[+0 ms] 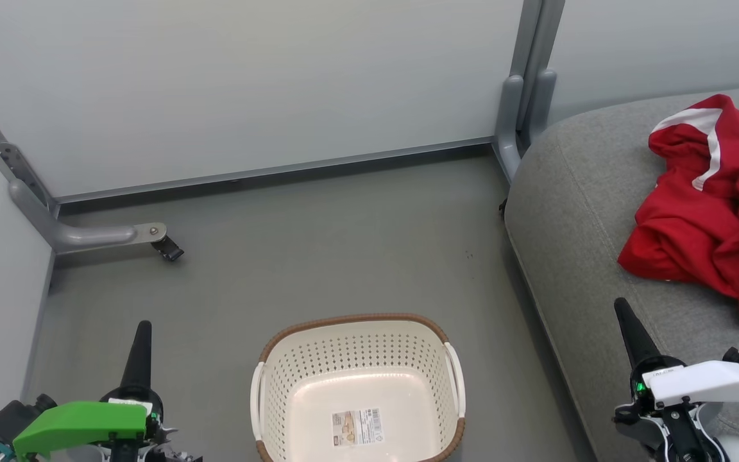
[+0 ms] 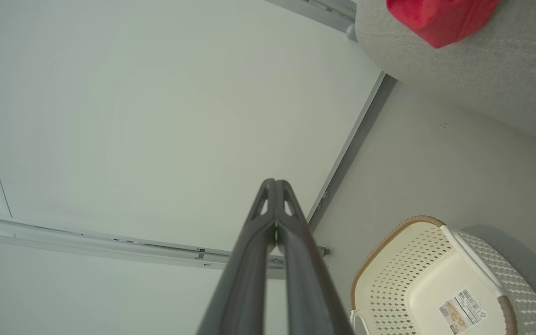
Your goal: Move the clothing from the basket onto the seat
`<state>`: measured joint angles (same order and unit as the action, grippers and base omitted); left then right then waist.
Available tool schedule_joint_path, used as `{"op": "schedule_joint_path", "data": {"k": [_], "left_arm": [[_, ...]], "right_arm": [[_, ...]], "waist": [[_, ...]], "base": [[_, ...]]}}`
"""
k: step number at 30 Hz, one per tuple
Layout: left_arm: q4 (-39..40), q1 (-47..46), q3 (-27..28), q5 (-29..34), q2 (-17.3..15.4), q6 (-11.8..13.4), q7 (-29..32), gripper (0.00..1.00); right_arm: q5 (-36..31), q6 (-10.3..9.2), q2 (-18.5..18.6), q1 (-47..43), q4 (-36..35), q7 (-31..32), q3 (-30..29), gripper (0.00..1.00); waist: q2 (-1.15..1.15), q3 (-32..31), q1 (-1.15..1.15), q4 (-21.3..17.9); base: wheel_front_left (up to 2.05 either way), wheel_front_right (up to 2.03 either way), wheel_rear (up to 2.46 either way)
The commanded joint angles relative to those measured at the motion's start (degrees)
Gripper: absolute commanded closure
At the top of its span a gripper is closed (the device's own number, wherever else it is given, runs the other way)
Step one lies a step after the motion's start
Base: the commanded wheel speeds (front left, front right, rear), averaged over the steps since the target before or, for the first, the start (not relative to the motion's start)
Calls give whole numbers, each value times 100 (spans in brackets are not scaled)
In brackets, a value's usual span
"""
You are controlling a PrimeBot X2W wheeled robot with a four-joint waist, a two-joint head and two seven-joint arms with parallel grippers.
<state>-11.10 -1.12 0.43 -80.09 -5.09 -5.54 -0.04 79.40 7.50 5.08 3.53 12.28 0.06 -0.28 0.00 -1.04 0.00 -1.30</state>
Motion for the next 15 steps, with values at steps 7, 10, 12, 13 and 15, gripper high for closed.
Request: {"op": "schedule_joint_path", "data": {"k": [7,10,12,13,15], "left_arm": [[-61,-244,98,-420,-39,-74,111,100],[-86,-281,122,-547,-36,-91,142,100],[-106,-299,139,-625,-34,-104,167,100],[-117,-312,150,-678,-33,-111,188,100],[-134,-338,167,-758,-31,-120,206,100]], "right_arm": [[430,-1,24,137,39,111,-102,100],[559,-1,21,162,52,149,-129,100],[647,-1,18,175,64,176,-150,100],[696,-1,18,182,69,192,-161,100],[782,-1,16,191,81,207,-181,100]], "waist": [[0,25,0,28],[0,35,0,38],[0,41,0,46],[0,45,0,50],[0,52,0,57]], "base": [[0,0,0],[0,0,0],[0,0,0],[0,0,0],[0,0,0]]}}
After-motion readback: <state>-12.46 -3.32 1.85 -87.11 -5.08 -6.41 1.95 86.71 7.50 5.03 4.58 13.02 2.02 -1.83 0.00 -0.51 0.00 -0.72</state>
